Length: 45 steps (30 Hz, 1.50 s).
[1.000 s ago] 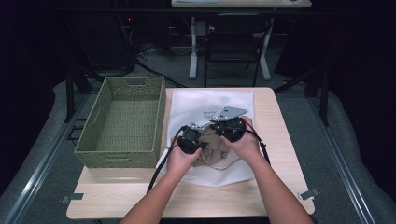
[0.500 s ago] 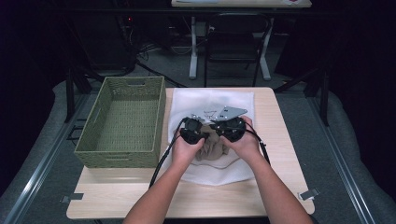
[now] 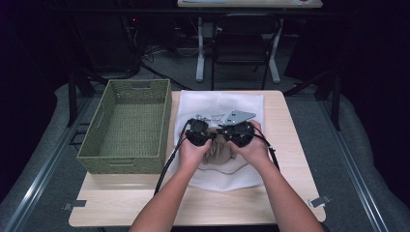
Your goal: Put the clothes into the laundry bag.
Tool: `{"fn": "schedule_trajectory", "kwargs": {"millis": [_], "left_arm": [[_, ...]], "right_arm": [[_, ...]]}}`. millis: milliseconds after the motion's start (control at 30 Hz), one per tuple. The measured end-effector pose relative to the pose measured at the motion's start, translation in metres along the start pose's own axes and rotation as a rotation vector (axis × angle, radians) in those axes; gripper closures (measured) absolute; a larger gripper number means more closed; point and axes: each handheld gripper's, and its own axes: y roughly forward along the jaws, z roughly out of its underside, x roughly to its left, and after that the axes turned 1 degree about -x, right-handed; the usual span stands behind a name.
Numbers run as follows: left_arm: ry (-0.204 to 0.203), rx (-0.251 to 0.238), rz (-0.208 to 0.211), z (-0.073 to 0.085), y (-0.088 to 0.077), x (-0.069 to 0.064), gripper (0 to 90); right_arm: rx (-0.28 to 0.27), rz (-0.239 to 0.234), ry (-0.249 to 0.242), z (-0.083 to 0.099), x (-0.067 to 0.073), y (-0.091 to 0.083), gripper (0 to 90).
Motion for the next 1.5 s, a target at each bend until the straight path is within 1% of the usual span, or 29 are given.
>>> {"fn": "schedule_trajectory", "kwargs": {"millis": [100, 133, 167, 233, 267, 333, 367, 400, 433, 500, 533, 600, 667, 700, 833, 867, 1000, 1033, 1133, 1167, 1200, 1233, 1267, 1333, 1367, 1467, 1500], "left_arm": [[-0.013, -0.015, -0.005, -0.003, -0.002, 0.001, 81.6], [-0.008, -0.013, -0.003, -0.005, -0.002, 0.002, 81.6], [-0.016, -0.018, -0.007, -0.006, -0.002, 0.002, 81.5], [-0.015, -0.018, -0.01, -0.008, -0.001, 0.003, 81.3], [-0.021, -0.021, -0.009, -0.008, 0.0, 0.003, 81.1], [-0.027, -0.022, -0.009, -0.008, 0.003, 0.002, 79.1], [-0.027, -0.022, -0.009, -0.008, 0.003, 0.002, 76.6], [-0.015, -0.011, -0.012, -0.007, 0.003, 0.001, 76.6], [-0.001, -0.006, -0.023, -0.006, 0.004, -0.001, 69.3], [0.005, 0.002, -0.016, -0.005, 0.002, -0.003, 63.1], [0.008, -0.001, -0.013, -0.004, 0.001, -0.004, 61.4], [0.005, 0.013, -0.006, -0.002, -0.004, -0.007, 56.3], [0.022, 0.034, -0.005, 0.0, -0.008, -0.008, 51.8], [0.026, 0.036, 0.004, 0.002, -0.011, -0.01, 49.9], [0.061, 0.032, 0.008, 0.008, -0.023, -0.013, 45.1], [0.064, 0.034, 0.01, 0.009, -0.026, -0.014, 44.0], [0.088, 0.029, 0.019, 0.016, -0.039, -0.018, 41.4], [0.088, 0.024, 0.019, 0.018, -0.04, -0.018, 41.4], [0.091, 0.035, 0.027, 0.024, -0.045, -0.02, 41.5], [0.093, 0.028, 0.023, 0.027, -0.047, -0.02, 41.5], [0.084, 0.019, 0.026, 0.029, -0.048, -0.021, 41.4], [0.084, 0.016, 0.031, 0.031, -0.05, -0.021, 41.5], [0.08, 0.007, 0.032, 0.033, -0.05, -0.022, 41.5], [0.085, 0.018, 0.035, 0.038, -0.051, -0.023, 41.4], [0.081, 0.02, 0.037, 0.042, -0.049, -0.024, 41.4], [0.08, 0.025, 0.028, 0.047, -0.044, -0.024, 41.3], [0.085, 0.032, 0.022, 0.049, -0.042, -0.023, 41.3]], "right_arm": [[0.002, -0.002, -0.002, 0.0, 0.001, 0.0, 86.9], [0.001, -0.003, -0.003, -0.001, 0.002, 0.0, 86.9], [0.001, -0.005, -0.003, -0.001, 0.002, 0.0, 86.9], [0.0, -0.004, -0.004, -0.001, 0.002, 0.0, 87.0], [-0.001, -0.004, -0.003, -0.001, 0.002, 0.0, 87.0], [0.002, -0.007, -0.004, -0.001, 0.002, 0.0, 86.9], [0.002, -0.007, -0.004, -0.001, 0.002, 0.0, 86.9], [0.003, -0.007, -0.007, -0.001, 0.002, 0.0, 86.9], [0.004, -0.004, -0.003, 0.0, 0.001, 0.001, 86.9], [0.003, -0.003, -0.002, 0.0, 0.001, 0.0, 86.9], [0.001, -0.003, 0.0, 0.0, 0.0, 0.0, 86.9], [-0.002, 0.0, 0.004, 0.0, -0.001, -0.001, 86.8], [-0.007, 0.001, 0.011, 0.0, -0.002, -0.002, 86.8], [-0.008, 0.003, 0.009, 0.0, -0.003, -0.002, 86.8], [-0.012, 0.004, 0.012, 0.0, -0.003, -0.002, 86.8], [-0.012, 0.004, 0.012, 0.0, -0.003, -0.002, 86.8], [-0.012, 0.007, 0.011, 0.0, -0.003, -0.002, 86.7], [-0.012, 0.007, 0.012, 0.0, -0.003, -0.002, 86.7], [-0.012, 0.008, 0.013, 0.0, -0.004, -0.003, 86.7], [-0.012, 0.007, 0.016, 0.0, -0.004, -0.002, 86.7], [-0.012, 0.008, 0.017, 0.0, -0.004, -0.002, 86.7], [-0.011, 0.008, 0.016, 0.0, -0.004, -0.002, 86.7], [-0.01, 0.008, 0.016, 0.0, -0.003, -0.002, 86.7], [-0.01, 0.007, 0.014, 0.0, -0.003, -0.002, 86.7], [-0.009, 0.007, 0.016, 0.0, -0.003, -0.002, 86.7], [-0.007, 0.008, 0.016, 0.001, -0.003, -0.002, 86.7], [-0.007, 0.004, 0.015, 0.001, -0.003, -0.001, 86.7]]}}
